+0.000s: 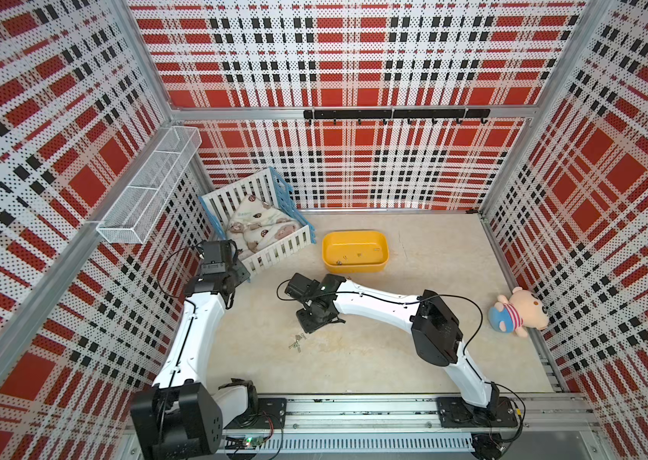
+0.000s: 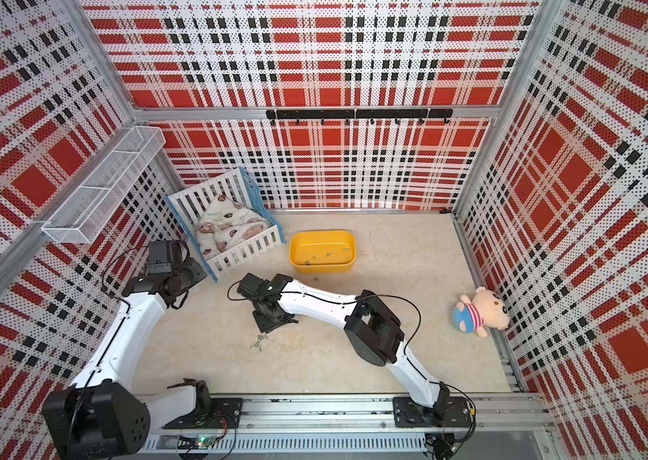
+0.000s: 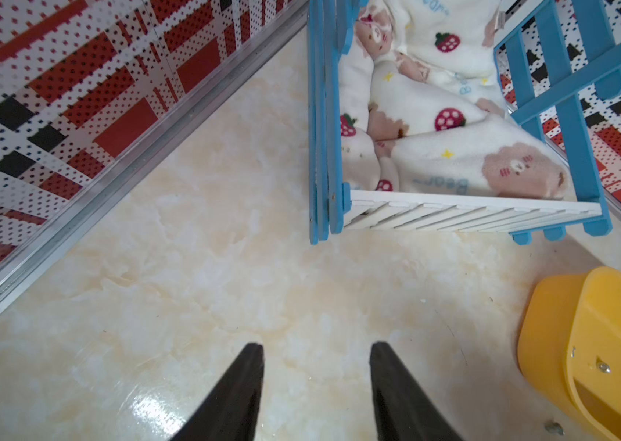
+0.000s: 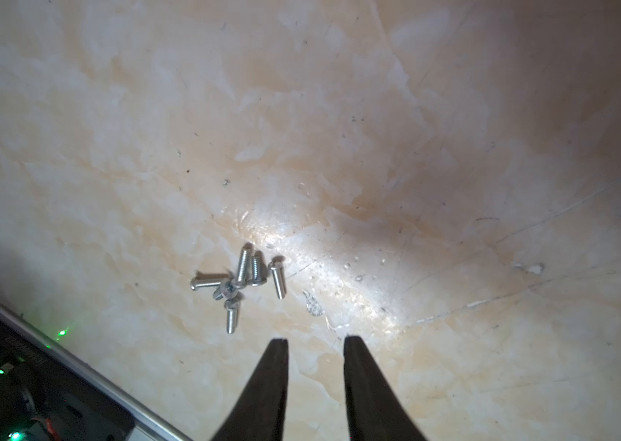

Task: Put the screws on the desktop into the storage box
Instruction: Pick up the screw from the center of the board.

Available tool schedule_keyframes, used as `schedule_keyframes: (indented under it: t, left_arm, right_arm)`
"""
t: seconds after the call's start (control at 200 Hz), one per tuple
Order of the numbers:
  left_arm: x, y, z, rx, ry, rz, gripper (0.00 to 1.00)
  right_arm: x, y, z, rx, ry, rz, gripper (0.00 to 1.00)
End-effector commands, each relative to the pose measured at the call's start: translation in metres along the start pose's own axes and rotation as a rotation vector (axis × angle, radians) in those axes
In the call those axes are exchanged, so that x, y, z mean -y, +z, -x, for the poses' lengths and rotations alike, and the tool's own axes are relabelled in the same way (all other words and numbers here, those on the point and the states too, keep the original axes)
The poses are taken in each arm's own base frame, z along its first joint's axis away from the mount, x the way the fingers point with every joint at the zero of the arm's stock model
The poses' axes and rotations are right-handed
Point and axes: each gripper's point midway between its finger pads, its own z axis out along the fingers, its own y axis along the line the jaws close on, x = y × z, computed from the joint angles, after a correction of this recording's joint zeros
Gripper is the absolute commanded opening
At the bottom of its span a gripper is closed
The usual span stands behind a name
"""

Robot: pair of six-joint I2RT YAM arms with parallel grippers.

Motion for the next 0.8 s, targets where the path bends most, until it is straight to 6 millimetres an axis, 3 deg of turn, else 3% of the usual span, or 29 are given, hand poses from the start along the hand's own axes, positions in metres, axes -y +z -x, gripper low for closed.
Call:
schedule_keyframes:
  t: [0.0, 0.311, 0.797]
  left_arm:
    - [0.004, -0.001, 0.002, 0.010, 0.015, -0.036, 0.52]
    - [0.007, 0.005, -0.005, -0.012, 0.007, -0.058, 0.52]
    - [0.007, 0.011, -0.010, -0.028, 0.016, -0.057, 0.52]
  right_arm:
    - [-0.005, 0.007, -0.012, -0.054, -0.072, -0.008, 0.30]
    - [-0.022, 0.028, -0.029, -0.142, -0.195, 0.001, 0.33]
    - [-0.014, 0.046, -0.026, -0.160, -0.230, -0.069, 0.38]
